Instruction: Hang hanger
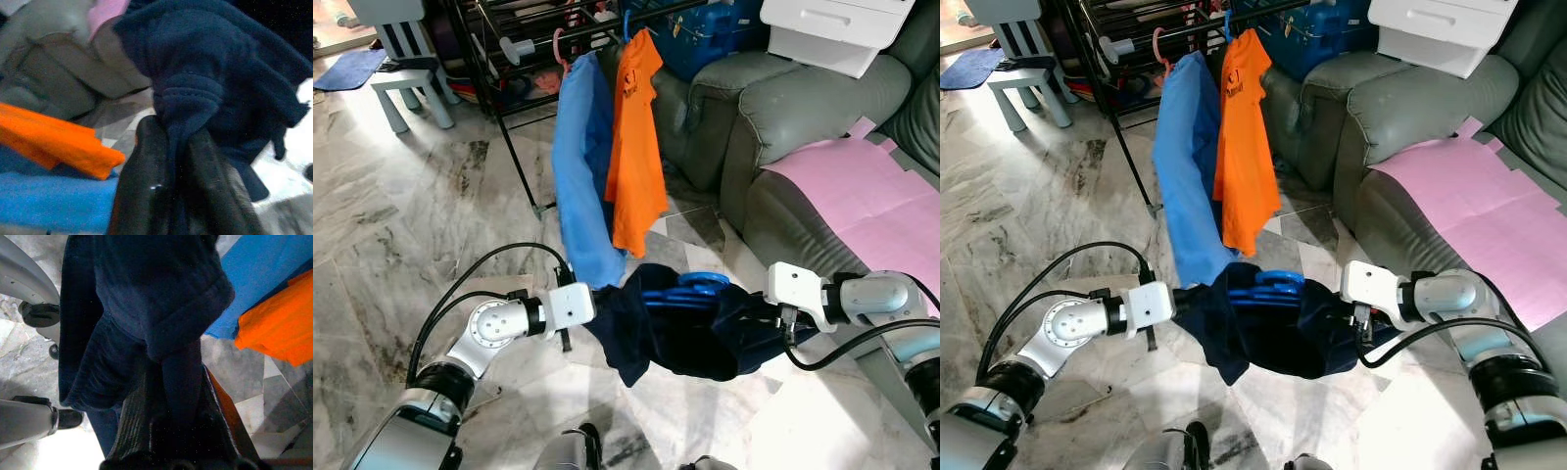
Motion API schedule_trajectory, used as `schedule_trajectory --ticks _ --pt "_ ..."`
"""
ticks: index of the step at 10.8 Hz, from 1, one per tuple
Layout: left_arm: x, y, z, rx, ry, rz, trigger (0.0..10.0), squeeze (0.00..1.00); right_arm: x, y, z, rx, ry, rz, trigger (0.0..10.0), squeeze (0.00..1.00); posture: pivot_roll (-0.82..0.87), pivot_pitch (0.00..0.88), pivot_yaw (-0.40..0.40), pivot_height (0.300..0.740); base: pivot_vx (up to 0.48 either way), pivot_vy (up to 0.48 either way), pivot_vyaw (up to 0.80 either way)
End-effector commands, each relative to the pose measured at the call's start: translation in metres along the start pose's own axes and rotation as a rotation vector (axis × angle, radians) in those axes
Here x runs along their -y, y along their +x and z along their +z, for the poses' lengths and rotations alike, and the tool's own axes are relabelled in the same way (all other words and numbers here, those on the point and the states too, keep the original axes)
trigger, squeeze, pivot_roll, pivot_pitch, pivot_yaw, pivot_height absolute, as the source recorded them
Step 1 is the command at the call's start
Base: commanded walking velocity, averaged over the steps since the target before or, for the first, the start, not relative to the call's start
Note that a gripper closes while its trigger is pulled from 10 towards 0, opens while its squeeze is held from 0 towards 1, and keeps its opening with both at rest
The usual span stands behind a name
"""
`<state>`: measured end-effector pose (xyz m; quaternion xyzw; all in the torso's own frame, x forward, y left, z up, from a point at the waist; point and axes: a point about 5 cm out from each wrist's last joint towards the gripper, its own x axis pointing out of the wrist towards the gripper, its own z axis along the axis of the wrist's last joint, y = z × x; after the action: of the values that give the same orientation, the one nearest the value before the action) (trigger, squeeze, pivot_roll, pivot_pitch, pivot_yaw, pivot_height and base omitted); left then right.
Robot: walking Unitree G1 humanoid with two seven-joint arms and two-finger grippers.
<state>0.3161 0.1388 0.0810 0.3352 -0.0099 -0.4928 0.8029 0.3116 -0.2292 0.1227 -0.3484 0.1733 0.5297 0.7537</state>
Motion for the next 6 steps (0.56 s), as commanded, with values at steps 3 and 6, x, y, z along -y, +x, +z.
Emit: schedule_trajectory --ticks 3,6 --pt "-0.0069 -0.0027 -0.0019 0.001 -0.055 0.059 10.0 1.00 0.0006 0.0006 0.0019 0.019 -0.002 -0.021 0.0 0.00 -0.12 0.129 0.049 0.740 0.000 0.000 0.00" --pt "-0.0011 -0.0052 -0.0045 0.004 -0.074 0.003 10.0 1.00 0.0049 0.0025 -0.0026 -0.040 -0.016 -0.082 0.0 0.00 -0.12 0.129 0.048 0.740 0.000 0.000 0.00"
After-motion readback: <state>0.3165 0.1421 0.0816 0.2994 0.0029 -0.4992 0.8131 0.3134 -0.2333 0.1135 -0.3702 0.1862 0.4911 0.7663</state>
